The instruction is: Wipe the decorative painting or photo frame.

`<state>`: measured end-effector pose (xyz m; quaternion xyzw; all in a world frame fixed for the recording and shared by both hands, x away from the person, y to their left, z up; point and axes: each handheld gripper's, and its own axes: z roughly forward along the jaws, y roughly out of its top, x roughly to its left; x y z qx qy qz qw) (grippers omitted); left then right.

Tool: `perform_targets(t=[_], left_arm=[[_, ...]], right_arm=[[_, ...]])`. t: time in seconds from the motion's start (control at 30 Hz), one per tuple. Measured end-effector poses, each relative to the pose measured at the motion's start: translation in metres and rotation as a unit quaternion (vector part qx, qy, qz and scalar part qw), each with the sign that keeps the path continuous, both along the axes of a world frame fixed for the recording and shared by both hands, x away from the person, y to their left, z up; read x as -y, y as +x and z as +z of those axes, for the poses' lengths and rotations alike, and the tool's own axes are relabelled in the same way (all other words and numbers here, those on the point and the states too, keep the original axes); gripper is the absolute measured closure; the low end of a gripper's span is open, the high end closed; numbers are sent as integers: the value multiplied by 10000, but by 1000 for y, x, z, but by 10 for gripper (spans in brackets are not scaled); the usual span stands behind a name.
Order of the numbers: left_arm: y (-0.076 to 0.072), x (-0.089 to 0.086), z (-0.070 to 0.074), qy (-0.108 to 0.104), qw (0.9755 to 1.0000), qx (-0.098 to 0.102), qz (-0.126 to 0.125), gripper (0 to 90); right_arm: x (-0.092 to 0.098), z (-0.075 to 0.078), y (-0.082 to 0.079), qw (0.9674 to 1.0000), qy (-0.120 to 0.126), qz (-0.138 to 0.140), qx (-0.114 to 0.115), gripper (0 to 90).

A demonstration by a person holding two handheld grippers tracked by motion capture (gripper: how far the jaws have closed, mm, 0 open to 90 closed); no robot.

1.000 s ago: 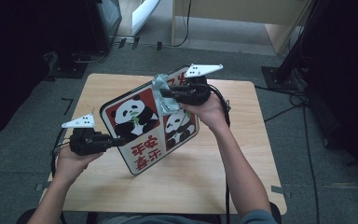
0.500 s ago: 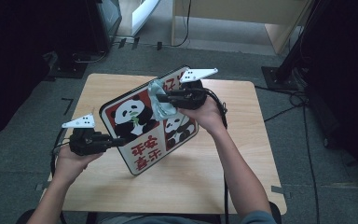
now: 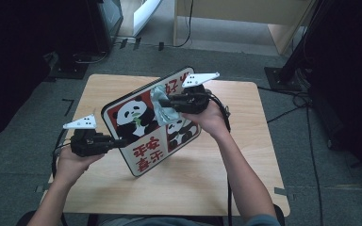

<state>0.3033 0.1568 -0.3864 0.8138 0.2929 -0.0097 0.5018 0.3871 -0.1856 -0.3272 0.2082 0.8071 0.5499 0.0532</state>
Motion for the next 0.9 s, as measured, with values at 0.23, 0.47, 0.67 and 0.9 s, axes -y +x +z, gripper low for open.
perform_targets(t=[0.23, 0.47, 0.67, 0.9], left_arm=[[0, 0, 1, 23, 10000, 16, -12, 780], [0, 0, 1, 31, 10000, 21, -21, 780], [1, 0, 1, 29, 10000, 22, -32, 780], [1, 0, 1, 27, 10000, 16, -29, 780]], right_arm=[[0, -9, -4, 9999, -107, 2, -68, 806], [1, -18, -6, 9998, -187, 53, -108, 806], [3, -26, -7, 9995, -258, 50, -170, 806], [7, -38, -9, 9992, -315, 43, -248, 806]])
